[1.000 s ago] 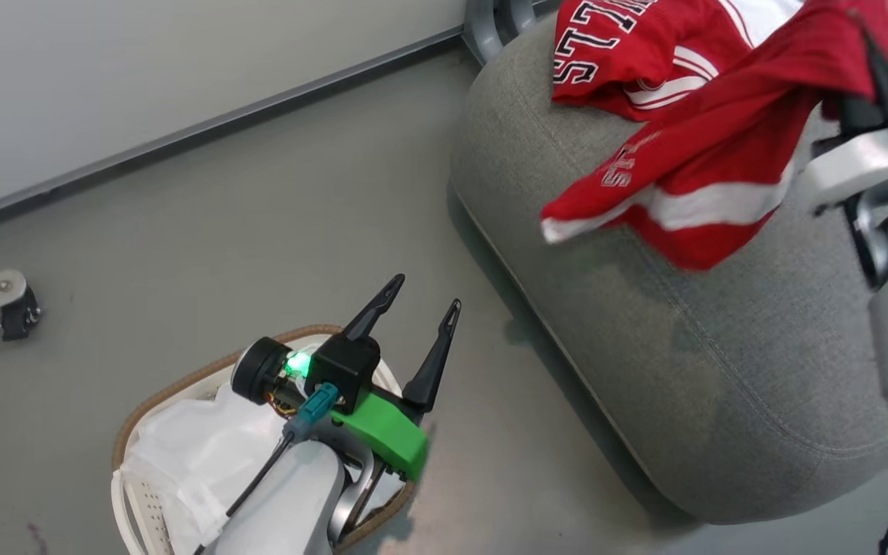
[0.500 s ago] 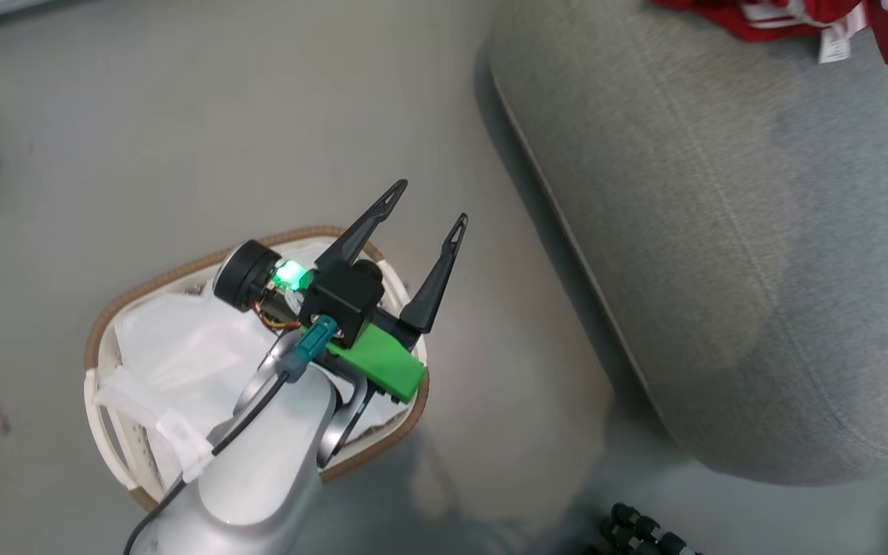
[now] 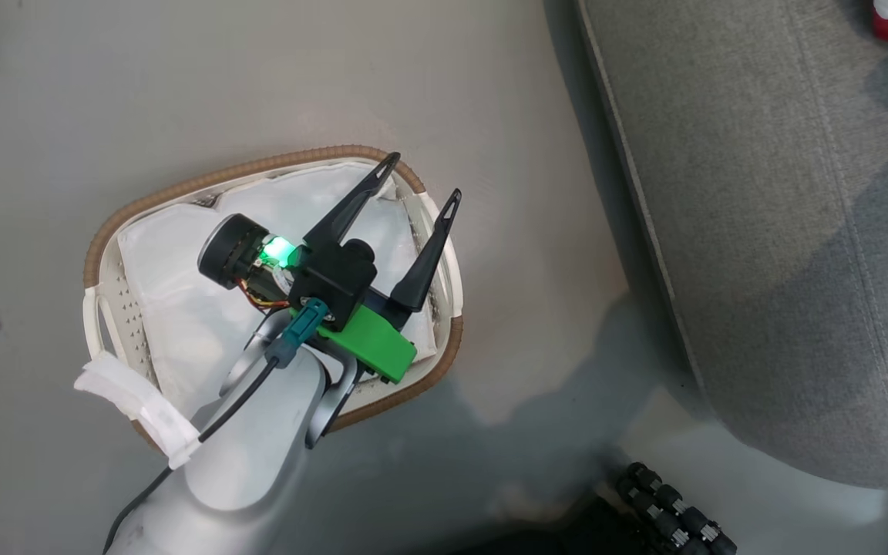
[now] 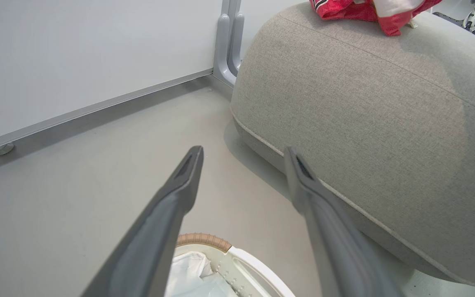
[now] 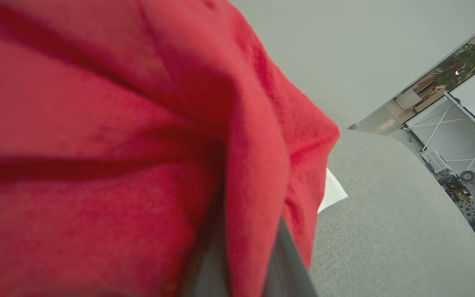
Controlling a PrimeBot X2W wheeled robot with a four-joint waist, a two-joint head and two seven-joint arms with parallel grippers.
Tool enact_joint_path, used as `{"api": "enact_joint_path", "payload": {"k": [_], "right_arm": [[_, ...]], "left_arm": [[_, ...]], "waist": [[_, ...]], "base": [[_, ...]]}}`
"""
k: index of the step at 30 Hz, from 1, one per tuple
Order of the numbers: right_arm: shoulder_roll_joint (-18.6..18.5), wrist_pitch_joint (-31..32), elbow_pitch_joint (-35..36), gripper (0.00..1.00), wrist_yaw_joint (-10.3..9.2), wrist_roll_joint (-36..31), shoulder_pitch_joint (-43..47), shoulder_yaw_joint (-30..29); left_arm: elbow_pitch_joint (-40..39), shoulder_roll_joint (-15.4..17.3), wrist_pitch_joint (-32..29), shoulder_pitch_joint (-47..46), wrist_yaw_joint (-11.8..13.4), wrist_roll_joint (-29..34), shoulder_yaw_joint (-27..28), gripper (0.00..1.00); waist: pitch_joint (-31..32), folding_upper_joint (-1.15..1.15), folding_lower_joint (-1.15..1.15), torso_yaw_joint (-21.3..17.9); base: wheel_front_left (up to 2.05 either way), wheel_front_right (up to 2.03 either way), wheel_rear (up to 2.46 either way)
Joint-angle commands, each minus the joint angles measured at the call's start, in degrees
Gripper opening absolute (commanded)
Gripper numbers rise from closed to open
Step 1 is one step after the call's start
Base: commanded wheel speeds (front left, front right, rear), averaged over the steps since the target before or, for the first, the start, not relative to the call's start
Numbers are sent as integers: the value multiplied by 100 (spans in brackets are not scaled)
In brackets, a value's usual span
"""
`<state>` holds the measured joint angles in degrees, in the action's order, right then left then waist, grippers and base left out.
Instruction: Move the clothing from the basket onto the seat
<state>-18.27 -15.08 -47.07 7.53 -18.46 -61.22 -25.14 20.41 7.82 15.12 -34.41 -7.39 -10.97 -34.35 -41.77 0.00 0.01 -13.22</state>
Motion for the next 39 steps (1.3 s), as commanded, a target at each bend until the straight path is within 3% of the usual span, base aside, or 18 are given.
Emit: {"api": "enact_joint_path", "payload": {"k": [1, 3, 4, 5, 6, 7, 8, 14, 20, 30, 35, 39], "right_arm": [[53, -13, -21, 0, -8, -58, 136, -49], [123, -13, 41, 4, -8, -57, 239, -100], [162, -13, 79, 12, -8, -42, 291, -119], [210, -13, 130, 32, -8, -23, 377, -128], [258, -12, 170, 40, -8, -9, 444, -124], [296, -13, 226, 86, -8, 0, 532, -113], [332, -13, 273, 100, -8, 15, 603, -100], [462, -13, 549, 100, -8, 181, 1211, 28], [338, -13, 730, 100, -8, 513, 1812, 310], [99, -13, 948, 100, -8, 761, 1872, 745], [239, -13, 965, 100, -8, 839, 1887, 983], [564, -13, 984, 100, -8, 953, 1963, 1060]], "left_arm": [[-16, 56, 4, 10, -16, 12, 33, 100], [-7, 85, 4, 60, -15, 4, 55, 100], [-1, 93, 4, 84, -13, 0, 64, 100], [6, 92, 4, 116, -11, -12, 71, 100], [11, 97, 4, 135, -9, -26, 90, 100], [8, 95, 4, 143, -9, -38, 100, 100], [2, 94, 4, 160, -9, -52, 111, 100], [22, 50, 4, 264, -11, -105, 99, 100], [52, -29, 4, 423, -13, -206, 171, 100], [-2, -223, 4, 787, 14, -505, 741, 100], [62, -332, 4, 1112, 86, -633, 1185, 100], [91, -399, 4, 1446, 125, -781, 1607, 100]], "waist": [[-60, 0, -1, 25], [-30, 0, -1, -26], [-8, 0, -1, -51], [26, 0, -1, -79], [58, 0, -1, -103], [100, 0, -1, -128], [141, 0, -1, -149], [533, 0, -1, -227], [1027, 0, -1, -195], [2043, 0, -1, 159], [2625, 0, -1, 440], [3019, 0, -1, 650]], "base": [[0, 0, 0], [0, 0, 0], [0, 0, 0], [0, 0, 0], [0, 0, 0], [0, 0, 0], [0, 0, 0], [0, 0, 0], [0, 0, 0], [0, 0, 0], [0, 0, 0], [0, 0, 0]]}}
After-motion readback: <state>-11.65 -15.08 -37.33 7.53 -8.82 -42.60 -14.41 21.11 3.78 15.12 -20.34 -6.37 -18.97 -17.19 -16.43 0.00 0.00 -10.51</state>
